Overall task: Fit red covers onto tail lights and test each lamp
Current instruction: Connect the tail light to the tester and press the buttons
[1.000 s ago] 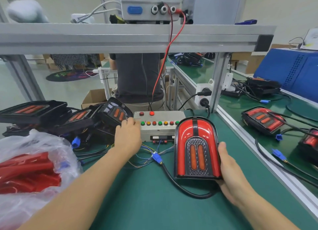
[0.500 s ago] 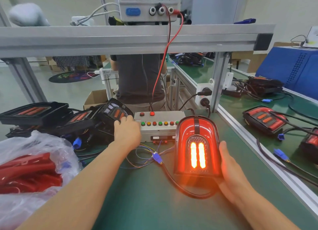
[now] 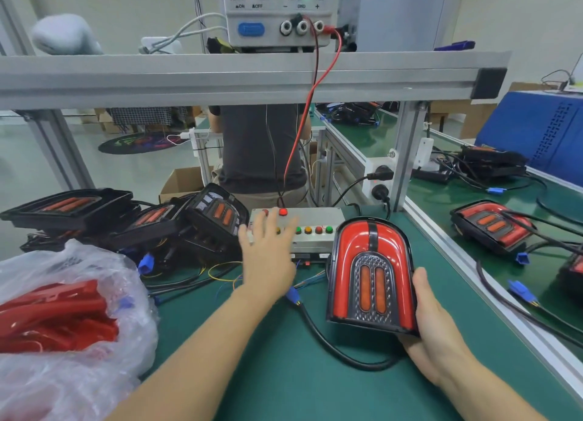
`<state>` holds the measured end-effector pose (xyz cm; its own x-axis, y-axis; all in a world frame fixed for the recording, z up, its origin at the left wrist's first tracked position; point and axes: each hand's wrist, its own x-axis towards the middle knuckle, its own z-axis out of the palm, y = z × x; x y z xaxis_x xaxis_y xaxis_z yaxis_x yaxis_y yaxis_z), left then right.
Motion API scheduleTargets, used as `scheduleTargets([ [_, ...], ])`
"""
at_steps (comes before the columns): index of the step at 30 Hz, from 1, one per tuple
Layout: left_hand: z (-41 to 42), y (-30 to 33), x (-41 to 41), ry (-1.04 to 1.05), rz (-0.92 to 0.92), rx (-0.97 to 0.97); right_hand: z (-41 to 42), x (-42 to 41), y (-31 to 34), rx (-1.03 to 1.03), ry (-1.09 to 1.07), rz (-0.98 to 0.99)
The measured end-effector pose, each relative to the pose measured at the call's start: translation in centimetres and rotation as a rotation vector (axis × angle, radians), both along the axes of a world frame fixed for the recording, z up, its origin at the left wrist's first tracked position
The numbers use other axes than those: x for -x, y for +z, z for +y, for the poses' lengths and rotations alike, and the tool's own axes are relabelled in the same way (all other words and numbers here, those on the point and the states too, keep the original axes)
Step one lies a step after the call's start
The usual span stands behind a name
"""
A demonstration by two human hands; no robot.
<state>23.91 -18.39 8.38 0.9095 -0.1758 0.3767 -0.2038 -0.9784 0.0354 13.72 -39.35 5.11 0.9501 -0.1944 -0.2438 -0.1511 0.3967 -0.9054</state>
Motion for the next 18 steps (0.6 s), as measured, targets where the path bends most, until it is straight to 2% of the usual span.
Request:
scheduleTargets([
  [4, -4.1, 0.2, -0.4, -0.090, 0.260, 0.093, -0.1, 0.4, -0.2, -0.012, -0.004, -0.011],
  [6, -5.2, 0.0, -0.7, -0.085, 0.314, 0.096, -0.2, 0.5, -0.1, -0.020, -0.013, -0.015],
  [14, -6.1, -0.9, -0.9, 0.064, 0.258, 0.119, -0.1, 0.6, 0.0, -0.010, 0.009, 0.008],
  [18, -6.3, -0.6, -0.8, 0.098, 0.306, 0.141, -0.1, 0.6, 0.0, -0.033, -0.009, 0.009],
])
